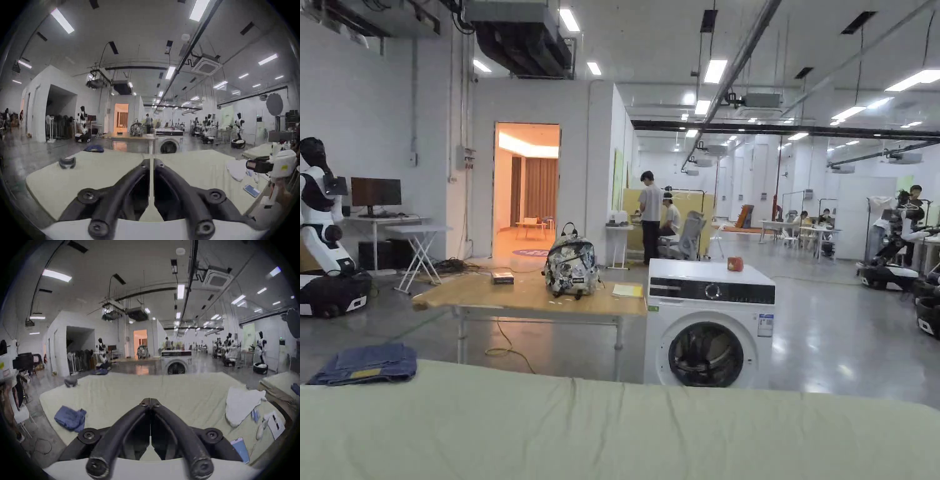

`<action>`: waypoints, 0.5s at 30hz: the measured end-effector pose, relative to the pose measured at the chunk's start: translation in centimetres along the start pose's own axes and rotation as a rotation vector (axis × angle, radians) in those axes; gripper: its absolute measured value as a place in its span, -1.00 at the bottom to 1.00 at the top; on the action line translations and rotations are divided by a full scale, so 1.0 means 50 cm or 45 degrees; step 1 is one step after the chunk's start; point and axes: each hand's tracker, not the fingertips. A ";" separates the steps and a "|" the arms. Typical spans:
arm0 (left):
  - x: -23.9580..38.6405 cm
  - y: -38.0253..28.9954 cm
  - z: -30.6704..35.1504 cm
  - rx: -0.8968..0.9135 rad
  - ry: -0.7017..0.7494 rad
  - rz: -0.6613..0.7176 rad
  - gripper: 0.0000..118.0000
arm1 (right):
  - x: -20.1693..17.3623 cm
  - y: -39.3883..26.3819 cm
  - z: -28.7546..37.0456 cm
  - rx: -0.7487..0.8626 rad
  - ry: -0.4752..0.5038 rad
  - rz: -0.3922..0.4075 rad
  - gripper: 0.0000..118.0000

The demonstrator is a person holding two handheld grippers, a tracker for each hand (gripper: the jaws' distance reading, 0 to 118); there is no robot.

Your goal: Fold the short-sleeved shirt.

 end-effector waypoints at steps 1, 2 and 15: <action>0.011 0.003 -0.002 -0.002 -0.008 -0.020 -1.00 | 0.004 0.002 0.000 0.011 -0.005 -0.014 -1.00; 0.025 0.003 -0.003 0.009 0.008 -0.047 -1.00 | 0.004 0.005 0.005 0.032 -0.015 -0.035 -1.00; 0.022 -0.011 0.029 0.025 0.048 -0.025 -1.00 | 0.014 0.015 0.049 0.064 -0.082 -0.042 -0.99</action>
